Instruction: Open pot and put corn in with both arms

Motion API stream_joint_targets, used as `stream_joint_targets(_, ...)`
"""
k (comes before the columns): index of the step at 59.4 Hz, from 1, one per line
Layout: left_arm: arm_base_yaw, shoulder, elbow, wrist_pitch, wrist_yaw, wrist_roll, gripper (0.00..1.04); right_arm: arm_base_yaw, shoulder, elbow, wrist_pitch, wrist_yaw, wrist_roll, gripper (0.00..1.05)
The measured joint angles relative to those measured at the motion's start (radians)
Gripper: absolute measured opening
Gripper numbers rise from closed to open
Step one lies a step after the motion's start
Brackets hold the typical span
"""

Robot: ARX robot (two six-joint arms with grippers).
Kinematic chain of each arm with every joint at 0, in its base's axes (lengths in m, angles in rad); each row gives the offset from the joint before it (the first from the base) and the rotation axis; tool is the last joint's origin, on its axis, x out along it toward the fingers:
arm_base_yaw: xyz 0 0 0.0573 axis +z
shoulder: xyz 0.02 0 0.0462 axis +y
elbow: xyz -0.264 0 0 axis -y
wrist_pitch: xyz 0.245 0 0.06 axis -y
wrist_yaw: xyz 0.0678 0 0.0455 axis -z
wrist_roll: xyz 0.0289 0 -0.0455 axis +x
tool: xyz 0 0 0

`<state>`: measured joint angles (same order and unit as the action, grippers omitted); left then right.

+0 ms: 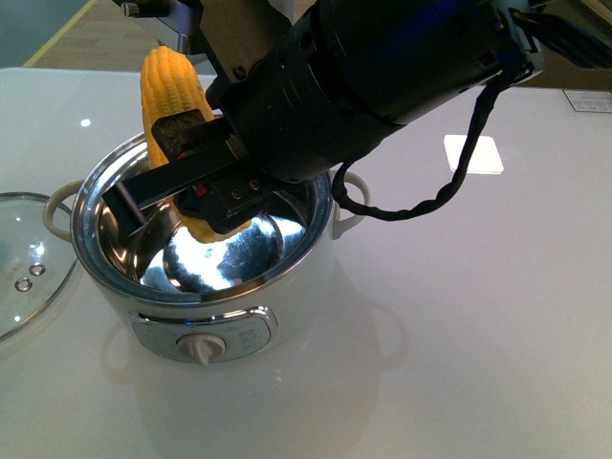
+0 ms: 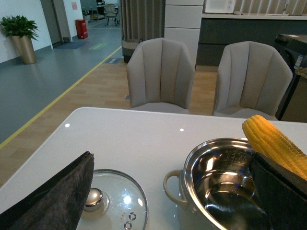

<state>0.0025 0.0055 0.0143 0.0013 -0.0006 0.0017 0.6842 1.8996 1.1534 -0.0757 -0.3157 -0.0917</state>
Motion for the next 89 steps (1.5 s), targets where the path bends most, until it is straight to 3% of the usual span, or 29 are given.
stream_joint_targets(25, 0.000, 0.000, 0.000, 0.000, 0.000, 0.000, 0.98, 0.003, 0.079, 0.073, -0.026, 0.055, 0.057, 0.23)
stream_joint_targets(45, 0.000, 0.000, 0.000, 0.000, 0.000, 0.000, 0.98, 0.006, 0.109, 0.102, -0.047, 0.073, 0.069, 0.37)
stream_joint_targets(68, 0.000, 0.000, 0.000, 0.000, 0.000, 0.000, 0.98, 0.010, 0.117, 0.113, -0.052, 0.082, 0.083, 0.95)
stream_joint_targets(82, 0.000, 0.000, 0.000, 0.000, 0.000, 0.000, 0.98, -0.011, 0.108, 0.113, -0.033, 0.092, 0.124, 0.96)
stream_joint_targets(89, 0.000, 0.000, 0.000, 0.000, 0.000, 0.000, 0.98, -0.091, 0.026, 0.093, 0.005, 0.127, 0.153, 0.96)
